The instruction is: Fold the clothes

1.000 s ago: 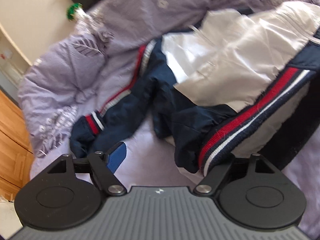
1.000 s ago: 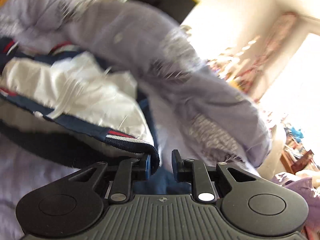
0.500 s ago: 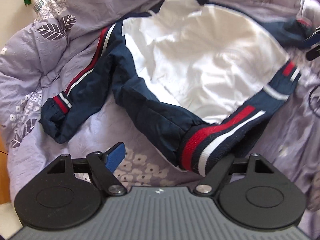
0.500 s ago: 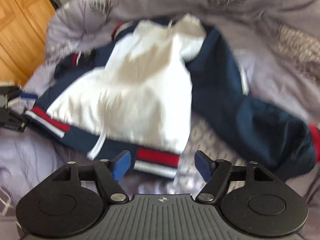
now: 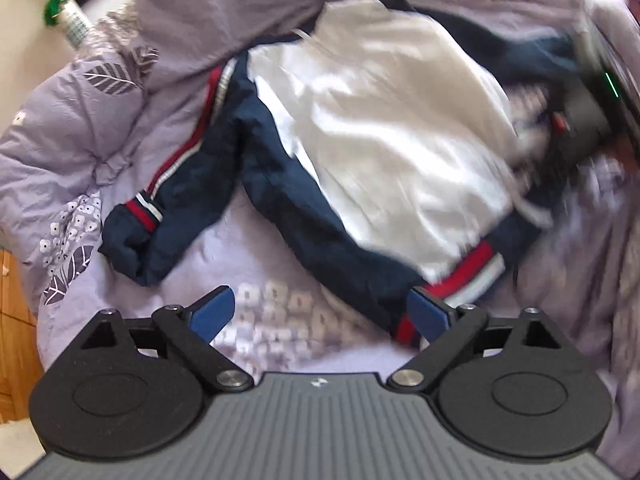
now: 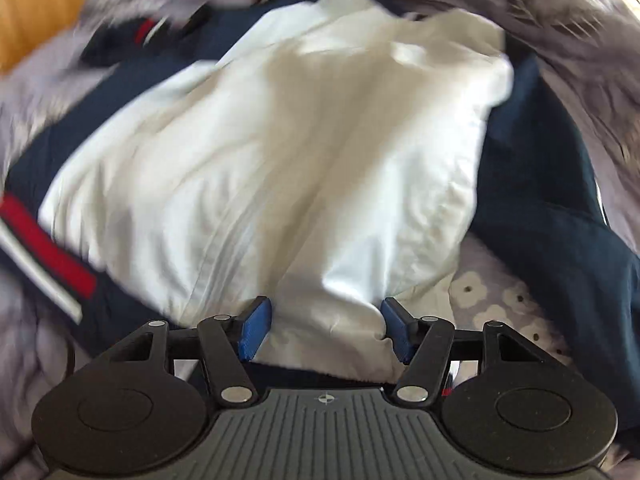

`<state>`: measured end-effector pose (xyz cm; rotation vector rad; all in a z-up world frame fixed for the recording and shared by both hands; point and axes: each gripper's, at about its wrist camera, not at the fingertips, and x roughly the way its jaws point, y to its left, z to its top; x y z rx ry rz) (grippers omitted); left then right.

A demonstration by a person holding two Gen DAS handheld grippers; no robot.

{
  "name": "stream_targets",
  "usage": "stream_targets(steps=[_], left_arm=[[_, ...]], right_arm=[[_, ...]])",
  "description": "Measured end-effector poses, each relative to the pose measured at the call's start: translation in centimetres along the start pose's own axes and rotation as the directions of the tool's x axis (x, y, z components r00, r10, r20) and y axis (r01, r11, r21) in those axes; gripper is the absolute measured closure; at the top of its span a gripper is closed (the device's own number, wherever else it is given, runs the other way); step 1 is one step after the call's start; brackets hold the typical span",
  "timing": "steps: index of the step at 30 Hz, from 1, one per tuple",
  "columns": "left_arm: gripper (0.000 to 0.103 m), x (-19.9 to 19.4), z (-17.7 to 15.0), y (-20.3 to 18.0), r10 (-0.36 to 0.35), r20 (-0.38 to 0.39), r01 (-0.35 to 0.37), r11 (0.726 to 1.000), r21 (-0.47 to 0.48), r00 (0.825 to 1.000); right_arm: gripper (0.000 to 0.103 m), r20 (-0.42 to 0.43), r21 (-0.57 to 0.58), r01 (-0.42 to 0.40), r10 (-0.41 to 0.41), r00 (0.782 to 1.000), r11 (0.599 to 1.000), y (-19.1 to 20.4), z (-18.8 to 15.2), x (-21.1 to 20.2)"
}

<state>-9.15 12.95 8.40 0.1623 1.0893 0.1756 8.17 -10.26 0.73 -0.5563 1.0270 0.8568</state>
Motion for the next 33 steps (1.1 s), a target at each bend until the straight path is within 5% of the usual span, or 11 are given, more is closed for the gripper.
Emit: stream_targets(steps=[4,6,9,15,21,23,25,27,28,31,33], left_arm=[[0.006,4.4,4.2,-0.7,-0.008,0.078,0.013,0.998,-0.066,0.997],[0.005,9.0,3.6,-2.2,0.101,-0.015,-0.100,0.995,0.028,0.995],[0.008,15.8,0.3,-3.4,0.226,-0.209,-0.193,0.967,0.169,0.952],[0.012,13.3,5.8,-0.8,0.010,-0.150,-0.012,1.000,-0.011,0.989],[0.011,14.2,15.7,-5.7,-0.139,0.056,0.137,0.990,0.043,0.989],[0.010,15.9,17.1,-8.7,-0.116,0.107,0.104,0.988,0.110,0.987],[0.010,17.9,17.7,-11.4,-0.089,0.130,0.065,0.982,0.175,0.988],[0.010,20.8,16.5,-13.4,-0.063,0.076,0.043,0.972,0.231,0.995],[0.010,21.7,15.7,-14.2,-0.051,0.065,0.033,0.967,0.254,0.997],[0.010,21.9,14.3,-14.4,-0.043,0.091,0.017,0.964,0.267,0.995],[0.009,21.9,14.4,-13.8,-0.060,0.061,0.044,0.971,0.237,0.996]], right_arm=[[0.041,-0.081,-0.039,-0.092,0.089,0.993,0.995,-0.7,0.1,-1.8],[0.040,-0.053,0.027,-0.132,0.134,0.990,0.991,-2.6,0.0,-3.8],[0.031,0.026,0.157,-0.053,0.049,0.998,0.986,-6.7,-0.1,-6.7],[0.025,-0.026,0.103,0.316,-0.315,0.949,0.943,-15.4,2.3,-7.5],[0.015,-0.182,0.314,0.316,-0.270,0.946,0.895,-24.6,2.9,-4.4],[0.020,-0.269,0.337,0.224,-0.134,0.954,0.914,-24.9,1.5,-2.2],[0.033,-0.275,0.188,0.246,-0.190,0.943,0.951,-22.3,0.6,-1.3],[0.081,-0.245,0.088,0.264,-0.236,0.940,0.961,-19.8,0.9,-1.8],[0.091,-0.226,0.059,0.273,-0.253,0.940,0.960,-19.1,1.3,-2.3],[0.094,-0.120,-0.024,0.362,-0.362,0.924,0.932,-18.4,3.0,-4.4],[0.094,0.007,-0.042,0.497,-0.498,0.867,0.866,-19.0,4.9,-6.3]])
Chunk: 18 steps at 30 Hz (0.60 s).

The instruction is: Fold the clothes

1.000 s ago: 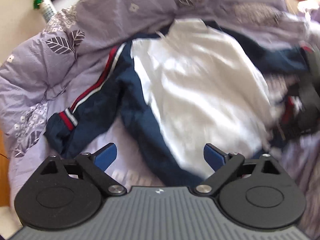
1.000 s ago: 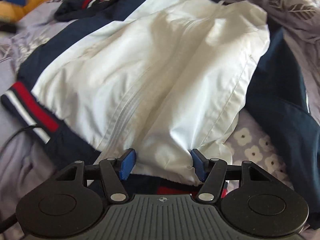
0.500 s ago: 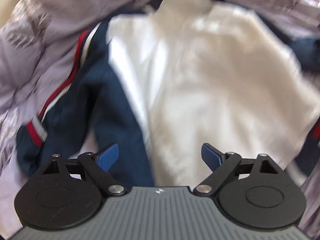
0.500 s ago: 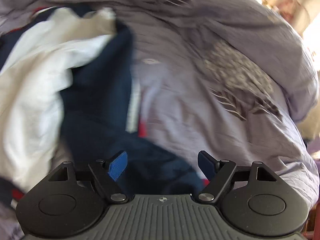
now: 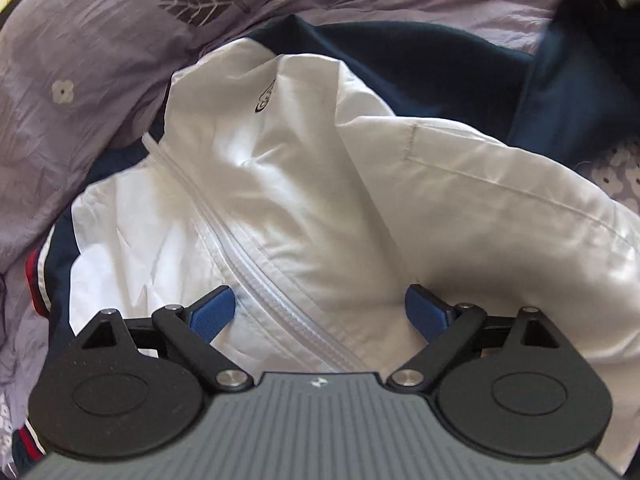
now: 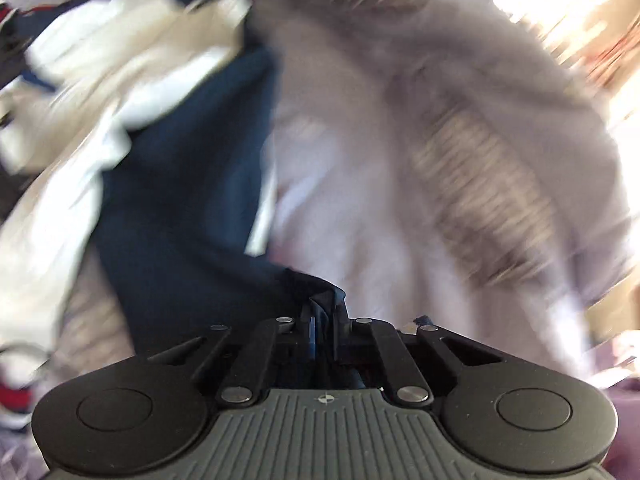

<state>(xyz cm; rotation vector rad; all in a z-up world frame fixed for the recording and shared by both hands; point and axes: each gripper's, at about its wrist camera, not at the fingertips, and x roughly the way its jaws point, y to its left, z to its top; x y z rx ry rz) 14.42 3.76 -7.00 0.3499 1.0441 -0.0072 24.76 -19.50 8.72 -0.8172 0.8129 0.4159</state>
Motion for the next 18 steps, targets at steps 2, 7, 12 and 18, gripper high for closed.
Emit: stream_targets(steps=[2,7,12,18], left_arm=[[0.009,0.0,0.1,0.7,-0.024,-0.028,0.023,0.999,-0.034,0.999],[0.006,0.2,0.2,1.5,-0.041,-0.069,0.036,0.997,-0.073,0.997],[0.006,0.4,0.6,1.1,-0.032,-0.099,0.024,0.997,-0.080,0.995],[0.005,-0.2,3.0,3.0,-0.014,-0.092,0.005,0.995,-0.103,0.996]], right_arm=[[0.094,0.141,0.041,0.168,-0.172,0.975,0.985,-2.0,1.5,-1.3],[0.090,0.269,0.120,0.383,-0.402,0.875,0.916,-6.0,0.3,-1.6],[0.066,-0.085,0.107,0.140,-0.131,0.988,0.984,-6.3,-5.9,4.1],[0.027,0.024,0.231,-0.122,0.120,0.993,0.965,-6.4,-8.3,0.3]])
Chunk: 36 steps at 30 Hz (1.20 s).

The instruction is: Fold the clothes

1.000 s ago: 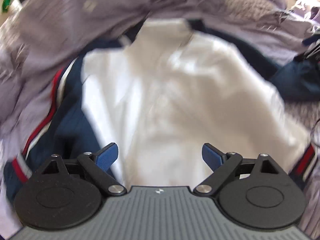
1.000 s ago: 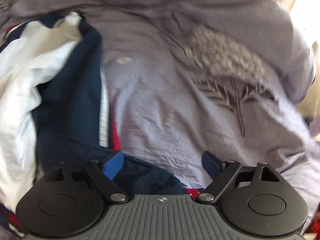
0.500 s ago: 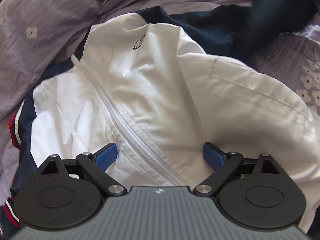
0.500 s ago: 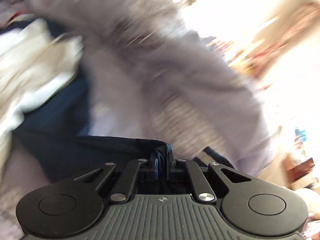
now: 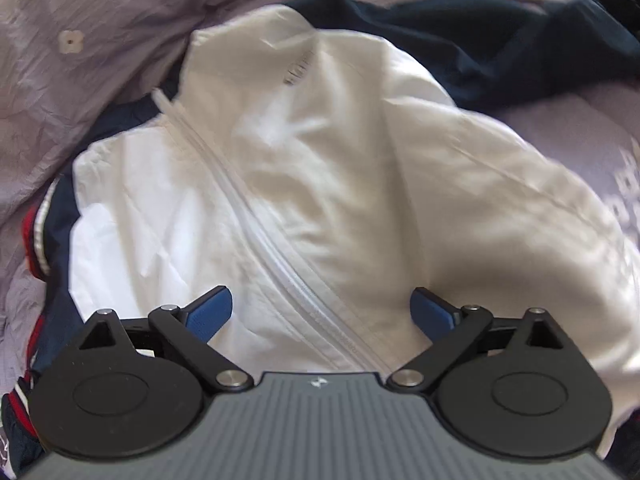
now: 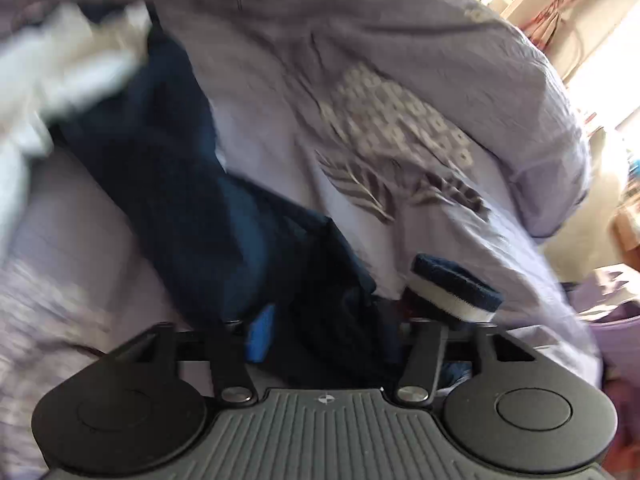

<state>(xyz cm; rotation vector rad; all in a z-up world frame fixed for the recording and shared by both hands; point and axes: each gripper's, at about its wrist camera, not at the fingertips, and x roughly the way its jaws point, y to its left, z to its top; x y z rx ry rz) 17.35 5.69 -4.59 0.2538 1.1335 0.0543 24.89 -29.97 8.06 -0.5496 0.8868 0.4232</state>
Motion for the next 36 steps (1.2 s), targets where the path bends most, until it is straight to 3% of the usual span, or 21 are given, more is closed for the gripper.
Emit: stream_targets(steps=[1,2,5,7,10,13,17,29,33,36], left_arm=[[0.005,-0.3,0.9,0.7,0.000,0.016,0.001,1.000,-0.020,1.000],[0.005,-0.4,1.9,1.3,-0.001,0.033,0.003,0.999,-0.040,0.999],[0.006,-0.6,5.5,1.9,-0.001,0.095,0.010,0.996,-0.087,0.996],[0.006,-0.3,8.2,0.9,-0.015,0.151,0.029,0.996,-0.089,0.988],[0.006,0.4,11.2,-2.2,-0.026,0.204,0.034,0.999,-0.038,0.979],[0.006,1.4,13.0,-5.2,-0.034,0.224,0.031,0.999,0.018,0.974],[0.006,2.5,12.7,-7.6,-0.086,0.191,0.078,0.996,0.050,0.978],[0.006,4.0,10.0,-11.1,-0.155,0.093,0.140,0.979,0.149,0.983],[0.006,3.9,9.1,-11.4,-0.159,0.099,0.140,0.975,0.172,0.982],[0.006,3.9,8.7,-11.3,-0.166,0.099,0.148,0.975,0.164,0.981]], right_arm=[[0.019,0.039,0.053,-0.076,0.074,0.997,0.996,-0.9,0.7,-1.3],[0.019,0.079,0.106,-0.122,0.114,0.990,0.987,-2.1,1.5,-2.4],[0.016,0.121,0.252,-0.106,0.078,0.990,0.962,-5.2,3.3,-3.6],[0.017,0.063,0.293,-0.104,0.089,0.994,0.950,-6.0,4.3,-2.7],[0.019,-0.029,0.239,-0.092,0.101,0.994,0.967,-4.3,4.3,-0.8],[0.019,-0.104,0.109,-0.065,0.076,0.992,0.992,-1.6,4.3,0.3],[0.019,-0.169,0.032,-0.057,0.062,0.984,0.998,0.4,3.1,1.5],[0.019,-0.219,0.031,-0.018,0.024,0.975,0.999,0.4,2.5,2.6],[0.019,-0.195,0.172,0.006,0.028,0.980,0.985,-1.5,2.3,1.1],[0.017,-0.187,0.388,0.034,0.042,0.981,0.921,-4.4,2.6,0.5]])
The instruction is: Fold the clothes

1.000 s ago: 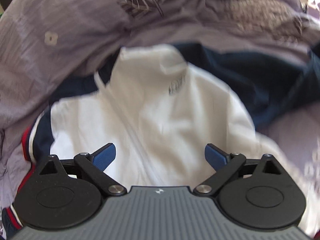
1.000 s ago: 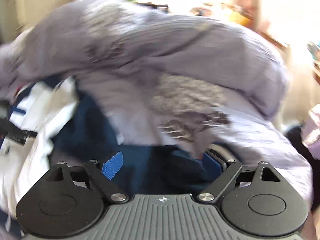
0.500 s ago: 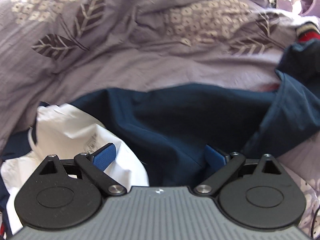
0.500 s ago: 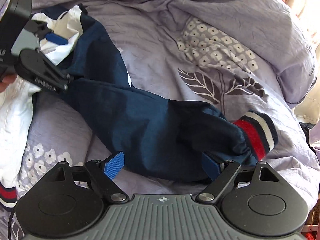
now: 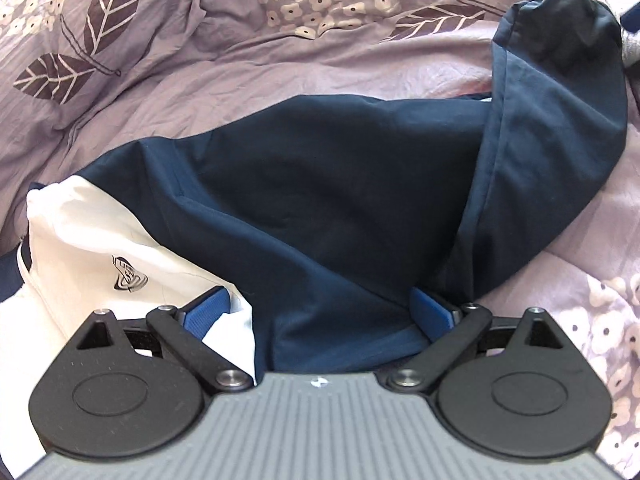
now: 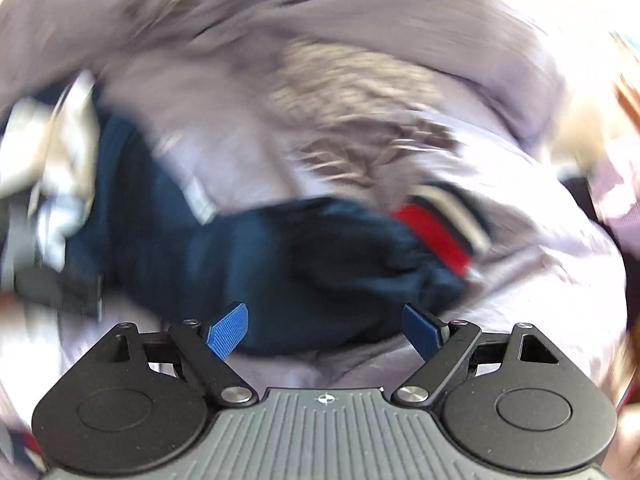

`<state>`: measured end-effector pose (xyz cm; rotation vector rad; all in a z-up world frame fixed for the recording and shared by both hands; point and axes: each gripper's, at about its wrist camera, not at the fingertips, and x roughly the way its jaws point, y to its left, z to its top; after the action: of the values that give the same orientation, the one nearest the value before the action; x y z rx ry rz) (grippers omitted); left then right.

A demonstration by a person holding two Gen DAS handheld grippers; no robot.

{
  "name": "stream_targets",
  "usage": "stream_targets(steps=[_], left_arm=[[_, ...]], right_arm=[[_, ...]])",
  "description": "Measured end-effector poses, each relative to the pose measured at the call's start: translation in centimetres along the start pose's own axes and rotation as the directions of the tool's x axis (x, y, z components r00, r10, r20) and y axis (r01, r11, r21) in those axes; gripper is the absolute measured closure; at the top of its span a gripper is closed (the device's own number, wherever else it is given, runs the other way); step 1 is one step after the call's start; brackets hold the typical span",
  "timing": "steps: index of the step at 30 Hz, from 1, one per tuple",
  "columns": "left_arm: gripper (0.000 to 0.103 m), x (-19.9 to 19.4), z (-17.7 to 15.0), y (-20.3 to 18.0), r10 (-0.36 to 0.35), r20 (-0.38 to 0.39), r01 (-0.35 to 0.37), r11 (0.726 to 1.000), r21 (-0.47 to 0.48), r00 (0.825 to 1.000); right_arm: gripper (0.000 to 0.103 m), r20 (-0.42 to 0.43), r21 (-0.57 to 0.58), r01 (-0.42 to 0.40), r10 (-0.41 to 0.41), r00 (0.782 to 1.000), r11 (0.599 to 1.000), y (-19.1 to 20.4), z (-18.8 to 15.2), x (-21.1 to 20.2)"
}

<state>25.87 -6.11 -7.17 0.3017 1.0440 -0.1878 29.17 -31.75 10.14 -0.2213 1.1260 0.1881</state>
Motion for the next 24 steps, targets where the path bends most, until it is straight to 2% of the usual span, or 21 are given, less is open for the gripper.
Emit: stream_targets(steps=[2,5,7,9,10,11,12,14,18,20,22,23,24], left_arm=[[0.006,-0.1,-0.3,-0.2,0.006,0.006,-0.006,1.000,0.001,1.000],[0.006,-0.4,-0.9,-0.8,0.028,0.023,-0.029,0.999,0.020,0.999],[0.006,-0.5,-1.2,-1.3,0.042,0.033,-0.043,0.998,0.036,0.999],[0.006,-0.6,-1.4,-1.6,0.051,0.041,-0.053,0.997,0.049,0.998],[0.006,-0.7,-1.4,-1.7,0.054,0.043,-0.056,0.997,0.050,0.998],[0.006,-0.8,-1.5,-1.7,0.054,0.044,-0.056,0.997,0.047,0.998],[0.006,-0.9,-1.5,-1.6,0.054,0.045,-0.056,0.997,0.044,0.997],[0.006,-1.2,-1.5,-1.2,0.044,0.038,-0.045,0.998,0.032,0.998],[0.007,-3.2,-1.8,1.3,0.067,0.057,-0.064,0.997,-0.054,0.996],[0.007,-4.6,-2.2,3.0,0.091,0.078,-0.083,0.991,-0.109,0.993],[0.007,-5.7,-3.0,5.1,0.129,0.089,-0.113,0.980,-0.164,0.988],[0.006,-6.0,-3.4,6.1,0.144,0.082,-0.127,0.973,-0.191,0.986],[0.006,-6.3,-3.9,7.2,0.153,0.072,-0.134,0.966,-0.220,0.986]], right_arm=[[0.016,-0.033,0.146,-0.012,0.017,0.999,0.989,-1.3,1.3,0.6],[0.015,-0.148,0.312,-0.002,0.050,0.988,0.950,-2.8,3.3,3.4],[0.008,-0.207,0.375,0.002,0.082,0.975,0.927,-2.9,4.2,5.3],[0.006,-0.254,0.390,0.046,0.060,0.965,0.920,-2.2,4.9,6.8],[0.008,-0.270,0.381,0.076,0.032,0.962,0.921,-1.6,5.0,7.5],[0.030,-0.273,0.365,0.101,0.003,0.962,0.926,-1.1,5.0,8.0],[0.072,-0.267,0.354,0.108,-0.010,0.964,0.929,-0.6,5.0,8.4],[0.092,-0.223,0.365,0.065,0.020,0.975,0.929,0.1,4.9,8.5],[0.094,-0.017,0.223,-0.038,0.043,0.999,0.974,1.3,6.8,5.5],[0.094,0.076,0.121,-0.004,-0.005,0.997,0.993,0.7,7.5,4.2],[0.094,0.173,0.020,0.041,-0.044,0.984,0.999,0.0,8.2,2.9],[0.093,0.196,-0.020,0.057,-0.052,0.979,0.998,-0.4,8.4,2.7],[0.091,0.116,-0.029,0.038,-0.035,0.993,0.999,-1.4,8.0,3.8]])
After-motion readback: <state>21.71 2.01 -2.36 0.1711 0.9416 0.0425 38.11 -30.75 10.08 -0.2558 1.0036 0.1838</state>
